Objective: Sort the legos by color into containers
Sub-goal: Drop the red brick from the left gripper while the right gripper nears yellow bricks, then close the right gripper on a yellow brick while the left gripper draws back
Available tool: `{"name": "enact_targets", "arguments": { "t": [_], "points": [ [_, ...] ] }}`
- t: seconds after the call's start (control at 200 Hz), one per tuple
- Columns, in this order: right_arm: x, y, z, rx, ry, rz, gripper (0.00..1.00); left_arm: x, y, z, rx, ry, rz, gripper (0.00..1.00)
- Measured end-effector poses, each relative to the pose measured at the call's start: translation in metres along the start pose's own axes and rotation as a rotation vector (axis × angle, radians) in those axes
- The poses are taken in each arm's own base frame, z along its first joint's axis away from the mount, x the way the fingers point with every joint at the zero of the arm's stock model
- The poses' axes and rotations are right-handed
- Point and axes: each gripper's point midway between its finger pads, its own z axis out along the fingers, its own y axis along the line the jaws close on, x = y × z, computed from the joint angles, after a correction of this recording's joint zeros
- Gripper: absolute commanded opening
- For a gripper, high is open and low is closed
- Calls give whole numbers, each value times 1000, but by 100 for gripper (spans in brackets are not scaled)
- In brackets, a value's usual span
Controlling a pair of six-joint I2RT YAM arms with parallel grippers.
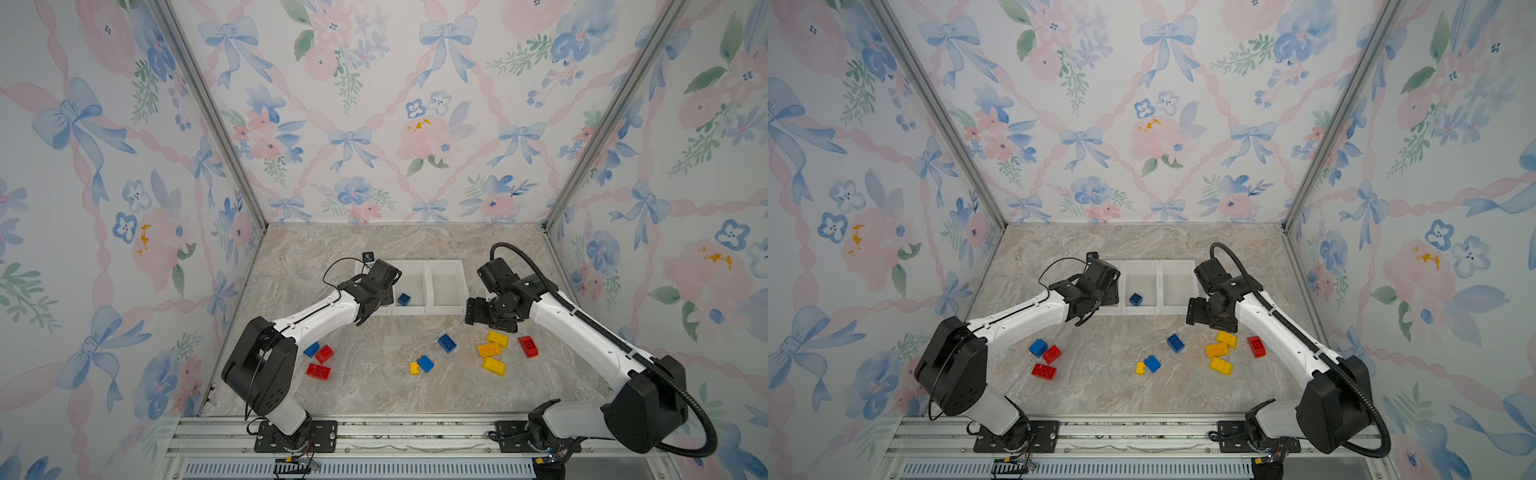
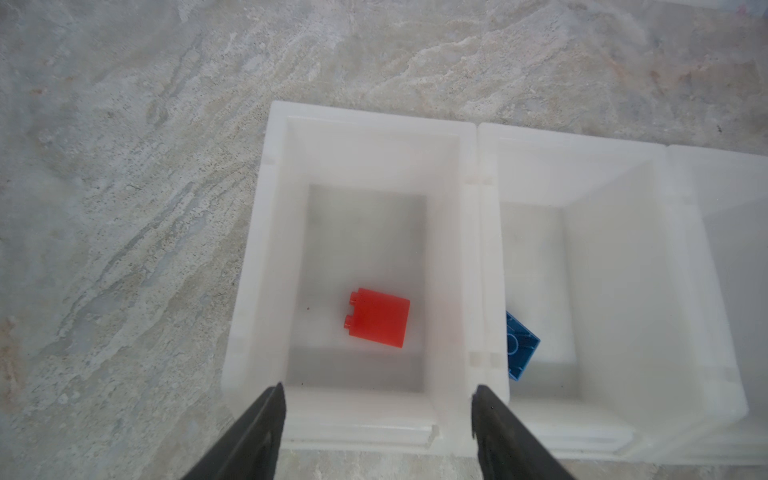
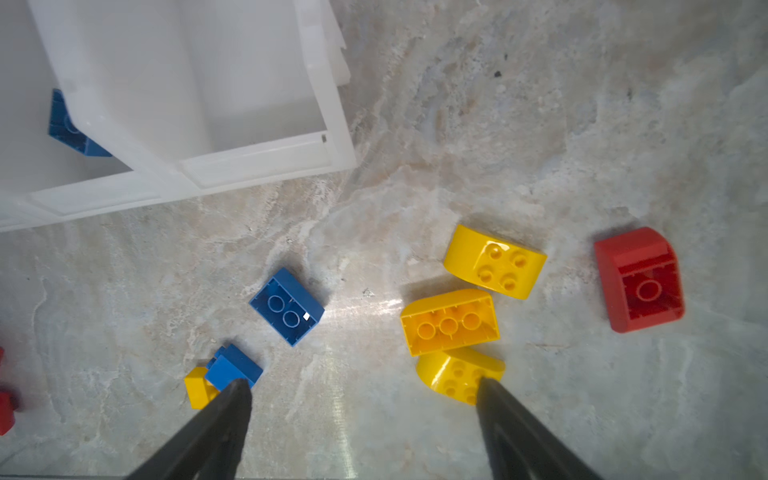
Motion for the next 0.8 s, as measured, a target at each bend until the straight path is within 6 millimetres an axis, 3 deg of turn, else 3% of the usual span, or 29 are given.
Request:
{"name": "enact_targets", "arguments": {
  "t": [0.28,0.48,0.8],
  "points": [
    [43,-29,14,29,66,50,100,-1,-1,-16,39,-16,-12,77],
    [65,-41,29,26,79,37,97,1,2,-22,46,-22,-13,79],
    [65,-46,56,21,45,31,97,10,8,-26,48,-17,-8,80]
  ]
}}
